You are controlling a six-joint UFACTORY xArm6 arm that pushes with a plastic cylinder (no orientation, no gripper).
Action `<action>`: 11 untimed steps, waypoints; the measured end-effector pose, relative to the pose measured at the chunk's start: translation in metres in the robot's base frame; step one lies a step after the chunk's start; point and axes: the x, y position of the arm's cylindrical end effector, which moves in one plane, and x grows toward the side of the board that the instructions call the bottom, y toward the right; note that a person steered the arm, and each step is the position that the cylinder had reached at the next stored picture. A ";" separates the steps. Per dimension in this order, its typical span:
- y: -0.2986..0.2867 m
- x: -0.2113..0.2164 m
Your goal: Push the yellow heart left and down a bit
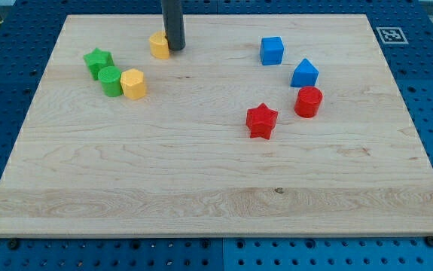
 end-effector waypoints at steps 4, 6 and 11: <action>-0.039 -0.015; -0.051 -0.043; -0.061 0.037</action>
